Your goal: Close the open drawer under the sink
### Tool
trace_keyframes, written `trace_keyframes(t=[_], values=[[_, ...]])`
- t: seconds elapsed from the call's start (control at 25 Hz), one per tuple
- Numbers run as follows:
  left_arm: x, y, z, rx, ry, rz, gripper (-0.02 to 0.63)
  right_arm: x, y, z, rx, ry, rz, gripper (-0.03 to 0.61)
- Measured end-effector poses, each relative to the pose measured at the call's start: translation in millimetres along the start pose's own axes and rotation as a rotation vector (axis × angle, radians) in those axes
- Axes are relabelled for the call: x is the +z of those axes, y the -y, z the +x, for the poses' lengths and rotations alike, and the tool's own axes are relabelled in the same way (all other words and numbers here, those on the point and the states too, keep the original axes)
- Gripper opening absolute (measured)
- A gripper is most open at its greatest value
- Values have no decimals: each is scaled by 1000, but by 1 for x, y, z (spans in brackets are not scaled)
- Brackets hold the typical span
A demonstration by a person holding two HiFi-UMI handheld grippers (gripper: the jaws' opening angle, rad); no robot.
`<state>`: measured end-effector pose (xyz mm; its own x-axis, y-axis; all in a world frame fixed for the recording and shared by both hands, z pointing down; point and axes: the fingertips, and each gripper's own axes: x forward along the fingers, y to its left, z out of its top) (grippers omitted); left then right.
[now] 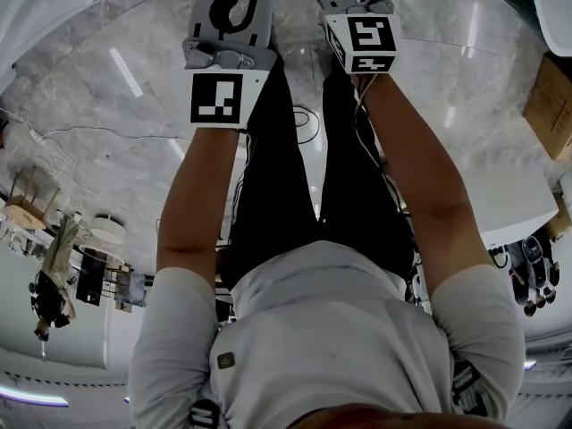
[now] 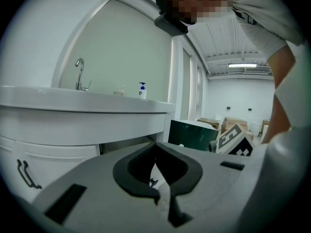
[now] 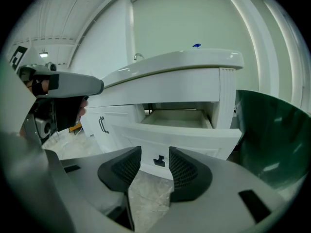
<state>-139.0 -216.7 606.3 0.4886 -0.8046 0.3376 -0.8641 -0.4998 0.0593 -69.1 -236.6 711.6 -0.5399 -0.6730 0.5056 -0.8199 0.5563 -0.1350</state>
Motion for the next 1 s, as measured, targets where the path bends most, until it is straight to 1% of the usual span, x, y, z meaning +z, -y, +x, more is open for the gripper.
trace_keyframes(t=[0.32,0.44,0.6,0.68,0.8,0.88,1.0], values=[[-42,-2,20,4,13,-20,9,-37,3,55,-32,-29,21,198],[-51,0,26,11,8,-4,9,-47,10,64,-54,-34,42,198],[-63,-3,30,23,7,-34,9,-60,14,74,-73,-37,71,198],[-66,-7,29,26,-1,-41,9,-63,13,82,-75,-42,79,198],[-65,-8,31,27,19,-47,9,-66,14,91,-84,-54,94,198],[-67,-7,33,19,18,-43,9,-69,15,95,-94,-66,105,196],[-67,-8,34,18,14,-49,9,-72,16,98,-102,-78,114,169]])
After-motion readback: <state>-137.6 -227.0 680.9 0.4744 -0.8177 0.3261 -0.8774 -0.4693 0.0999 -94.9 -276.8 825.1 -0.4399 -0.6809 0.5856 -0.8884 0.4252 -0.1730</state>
